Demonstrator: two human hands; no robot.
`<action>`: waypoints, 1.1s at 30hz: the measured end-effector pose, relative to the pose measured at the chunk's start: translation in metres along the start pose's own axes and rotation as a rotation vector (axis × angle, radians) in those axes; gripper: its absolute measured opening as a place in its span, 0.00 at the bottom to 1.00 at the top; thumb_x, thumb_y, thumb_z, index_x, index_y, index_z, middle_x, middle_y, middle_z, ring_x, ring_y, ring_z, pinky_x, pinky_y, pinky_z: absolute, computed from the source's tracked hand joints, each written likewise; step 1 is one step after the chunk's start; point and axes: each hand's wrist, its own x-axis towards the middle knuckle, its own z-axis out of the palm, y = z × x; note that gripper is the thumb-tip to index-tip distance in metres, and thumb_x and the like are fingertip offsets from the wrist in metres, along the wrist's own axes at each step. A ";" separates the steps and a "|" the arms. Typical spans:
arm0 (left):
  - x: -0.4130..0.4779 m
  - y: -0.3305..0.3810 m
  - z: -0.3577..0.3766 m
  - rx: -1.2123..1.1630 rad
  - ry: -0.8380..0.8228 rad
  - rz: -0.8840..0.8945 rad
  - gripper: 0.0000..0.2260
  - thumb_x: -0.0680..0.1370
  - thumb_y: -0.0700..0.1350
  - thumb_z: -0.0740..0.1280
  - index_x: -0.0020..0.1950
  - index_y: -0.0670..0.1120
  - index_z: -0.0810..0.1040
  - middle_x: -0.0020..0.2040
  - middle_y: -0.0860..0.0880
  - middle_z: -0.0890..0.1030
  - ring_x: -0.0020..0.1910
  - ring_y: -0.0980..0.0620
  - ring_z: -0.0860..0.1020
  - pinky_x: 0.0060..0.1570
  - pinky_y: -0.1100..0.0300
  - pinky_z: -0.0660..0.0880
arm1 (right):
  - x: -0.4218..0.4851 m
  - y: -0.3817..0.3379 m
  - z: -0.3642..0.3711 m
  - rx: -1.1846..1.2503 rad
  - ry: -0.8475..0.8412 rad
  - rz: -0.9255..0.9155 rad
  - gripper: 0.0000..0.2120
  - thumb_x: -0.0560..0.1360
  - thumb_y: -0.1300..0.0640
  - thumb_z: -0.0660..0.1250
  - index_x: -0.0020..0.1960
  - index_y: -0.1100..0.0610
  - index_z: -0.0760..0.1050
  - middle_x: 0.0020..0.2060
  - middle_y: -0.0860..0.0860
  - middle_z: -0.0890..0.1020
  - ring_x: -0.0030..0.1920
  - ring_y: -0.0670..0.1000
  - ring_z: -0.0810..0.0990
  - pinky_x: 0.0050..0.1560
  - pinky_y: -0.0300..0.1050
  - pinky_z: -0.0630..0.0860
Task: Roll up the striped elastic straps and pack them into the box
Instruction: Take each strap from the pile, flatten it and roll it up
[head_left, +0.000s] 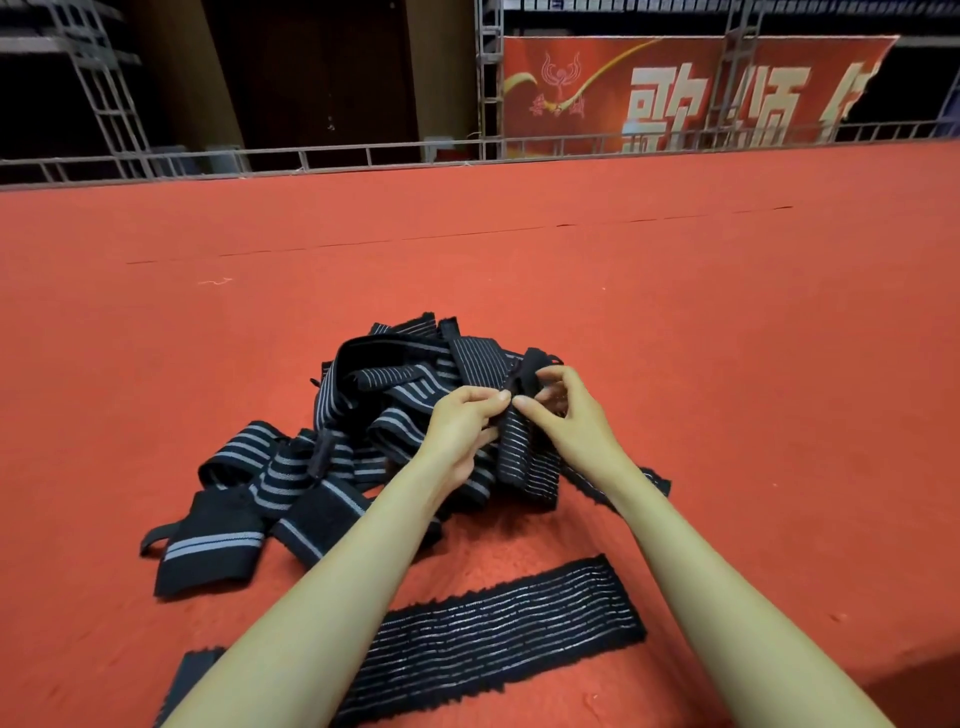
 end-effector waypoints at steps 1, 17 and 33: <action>-0.001 -0.001 -0.001 0.035 -0.023 0.007 0.01 0.77 0.39 0.67 0.46 0.43 0.76 0.45 0.47 0.80 0.45 0.53 0.79 0.42 0.64 0.75 | 0.001 -0.001 -0.001 0.011 0.010 -0.004 0.17 0.74 0.49 0.70 0.60 0.50 0.71 0.49 0.51 0.77 0.44 0.43 0.75 0.45 0.32 0.69; -0.012 -0.006 -0.015 0.378 -0.004 0.205 0.03 0.77 0.40 0.66 0.45 0.48 0.75 0.38 0.53 0.75 0.40 0.55 0.74 0.44 0.60 0.71 | 0.002 -0.007 -0.010 -0.319 -0.063 -0.266 0.16 0.73 0.56 0.71 0.60 0.53 0.75 0.46 0.48 0.74 0.41 0.44 0.74 0.48 0.37 0.70; -0.026 -0.002 -0.004 0.784 0.040 0.622 0.04 0.77 0.42 0.66 0.46 0.47 0.80 0.43 0.54 0.81 0.43 0.59 0.77 0.46 0.68 0.70 | 0.003 -0.033 -0.003 0.213 -0.073 0.266 0.12 0.78 0.49 0.65 0.46 0.58 0.71 0.38 0.53 0.79 0.36 0.48 0.80 0.41 0.42 0.80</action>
